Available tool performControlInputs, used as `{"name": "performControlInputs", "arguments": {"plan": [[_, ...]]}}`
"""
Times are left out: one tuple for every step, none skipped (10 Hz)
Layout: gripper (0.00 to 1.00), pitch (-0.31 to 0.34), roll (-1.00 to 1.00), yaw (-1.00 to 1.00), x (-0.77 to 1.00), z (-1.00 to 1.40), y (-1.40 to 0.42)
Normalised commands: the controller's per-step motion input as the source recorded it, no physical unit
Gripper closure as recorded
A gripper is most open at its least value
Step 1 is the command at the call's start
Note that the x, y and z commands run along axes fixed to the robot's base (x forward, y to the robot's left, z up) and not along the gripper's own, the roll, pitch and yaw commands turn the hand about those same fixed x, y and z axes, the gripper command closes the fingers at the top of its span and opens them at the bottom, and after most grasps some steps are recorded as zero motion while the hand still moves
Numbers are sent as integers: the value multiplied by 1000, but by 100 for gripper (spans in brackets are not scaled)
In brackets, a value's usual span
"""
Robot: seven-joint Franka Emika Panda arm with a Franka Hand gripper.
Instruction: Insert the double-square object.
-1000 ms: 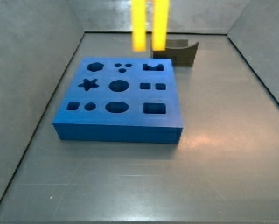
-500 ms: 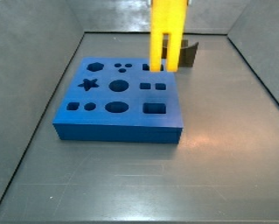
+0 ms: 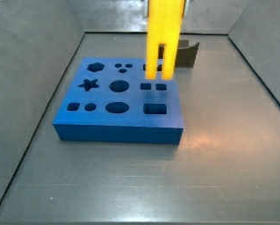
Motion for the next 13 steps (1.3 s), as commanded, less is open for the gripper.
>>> {"name": "performControlInputs", "arguments": {"plan": [[100,-171,0,0,-226,-131,0],[100,-44,3,0,-94,-54,34],[100,-43,21,0,-9,-100,74],[100,-37,54,0,0,-126,123],[100,-109,33,0,0,-257,40],[100,-104,11,0,0,-280,0],[100,-111,0,0,0,-231,0],[100,-91,0,0,94,-160,0],[100,-99,0,0,54,-237,0],[100,-84,0,0,74,-223,0],[100,-16,0,0,220,-160,0],[100,-3,0,0,243,-134,-26],[100,0,0,0,249,-160,-31]]}}
